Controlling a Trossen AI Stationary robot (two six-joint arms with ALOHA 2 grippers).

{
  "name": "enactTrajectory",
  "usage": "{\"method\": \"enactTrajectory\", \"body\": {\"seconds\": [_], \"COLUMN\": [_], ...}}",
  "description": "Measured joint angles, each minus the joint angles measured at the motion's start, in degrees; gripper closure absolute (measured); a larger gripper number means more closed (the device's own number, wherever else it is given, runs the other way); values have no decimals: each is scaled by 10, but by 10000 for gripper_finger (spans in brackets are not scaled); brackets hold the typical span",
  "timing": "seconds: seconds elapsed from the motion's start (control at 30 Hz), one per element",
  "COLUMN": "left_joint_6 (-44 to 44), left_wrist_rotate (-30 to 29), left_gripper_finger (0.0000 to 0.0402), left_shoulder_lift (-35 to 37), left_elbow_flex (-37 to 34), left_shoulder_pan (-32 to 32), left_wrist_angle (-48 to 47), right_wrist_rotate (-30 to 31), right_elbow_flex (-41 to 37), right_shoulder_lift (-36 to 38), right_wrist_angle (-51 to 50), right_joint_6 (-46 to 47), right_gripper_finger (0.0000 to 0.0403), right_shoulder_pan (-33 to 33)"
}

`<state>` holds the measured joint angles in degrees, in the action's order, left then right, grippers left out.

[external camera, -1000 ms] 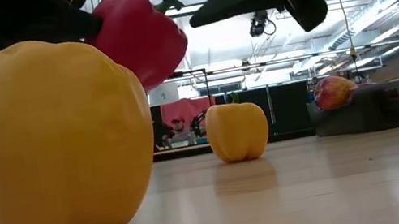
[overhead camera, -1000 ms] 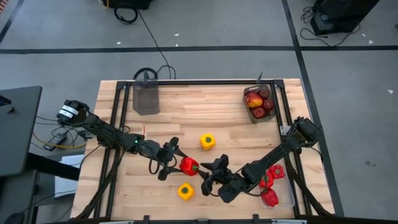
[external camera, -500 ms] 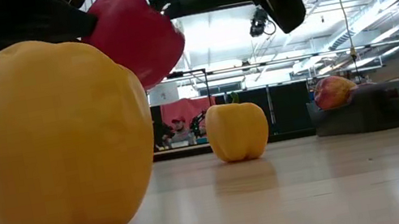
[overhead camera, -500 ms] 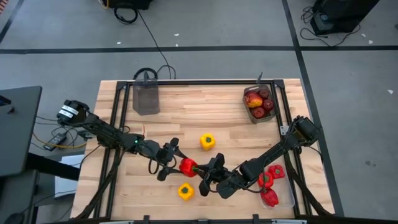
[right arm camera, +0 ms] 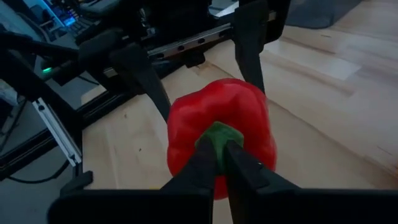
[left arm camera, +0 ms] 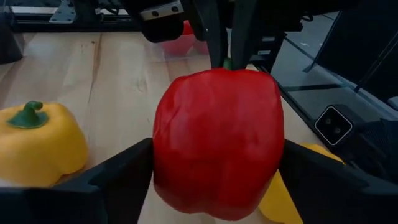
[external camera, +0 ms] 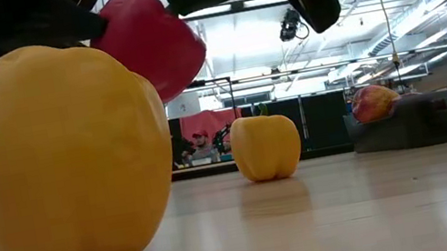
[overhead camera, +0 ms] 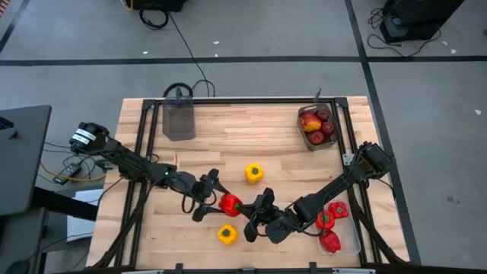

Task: Sort produce into baskets
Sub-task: Put the red bell pepper into the transparent bin

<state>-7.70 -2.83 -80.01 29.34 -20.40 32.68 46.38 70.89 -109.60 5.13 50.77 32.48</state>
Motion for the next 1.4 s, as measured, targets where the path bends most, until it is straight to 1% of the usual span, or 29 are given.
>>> {"method": "enactTrajectory", "body": {"seconds": [0.2, 0.27, 0.37, 0.53, 0.63, 0.77, 0.83, 0.93, 1.07, 1.23, 1.3, 1.4], "left_joint_6": [22, 25, 19, -1, -9, -34, -52, -77, -94, -106, -107, -107], "left_wrist_rotate": [-2, -16, -32, -33, -34, -40, -40, -41, -42, -42, -42, -42], "left_gripper_finger": [26, 18, 15, 15, 15, 14, 14, 14, 14, 14, 14, 14], "left_shoulder_lift": [0, 0, 0, 2, 3, 3, 3, 3, 3, 3, 3, 3], "left_elbow_flex": [0, 0, 0, 0, 0, 0, 0, 0, 0, 0, 0, 0], "left_shoulder_pan": [0, 3, 11, 20, 24, 24, 24, 24, 24, 24, 24, 24], "left_wrist_angle": [-7, -11, -12, -23, -39, -64, -80, -97, -106, -103, -103, -103], "right_wrist_rotate": [-15, -15, -18, -47, -91, -171, -220, -266, -361, -475, -499, -505], "right_elbow_flex": [0, 0, 0, 0, 0, 0, 0, 0, 0, 0, 0, 0], "right_shoulder_lift": [17, 32, 56, 109, 145, 200, 224, 258, 289, 312, 318, 324], "right_wrist_angle": [-43, -70, -126, -236, -309, -391, -422, -451, -503, -603, -622, -635], "right_joint_6": [2, 10, 31, 78, 124, 195, 238, 295, 362, 478, 516, 562], "right_gripper_finger": [379, 379, 379, 379, 379, 379, 379, 377, 368, 378, 378, 378], "right_shoulder_pan": [1, 5, 17, 40, 57, 80, 89, 100, 116, 152, 169, 198]}}
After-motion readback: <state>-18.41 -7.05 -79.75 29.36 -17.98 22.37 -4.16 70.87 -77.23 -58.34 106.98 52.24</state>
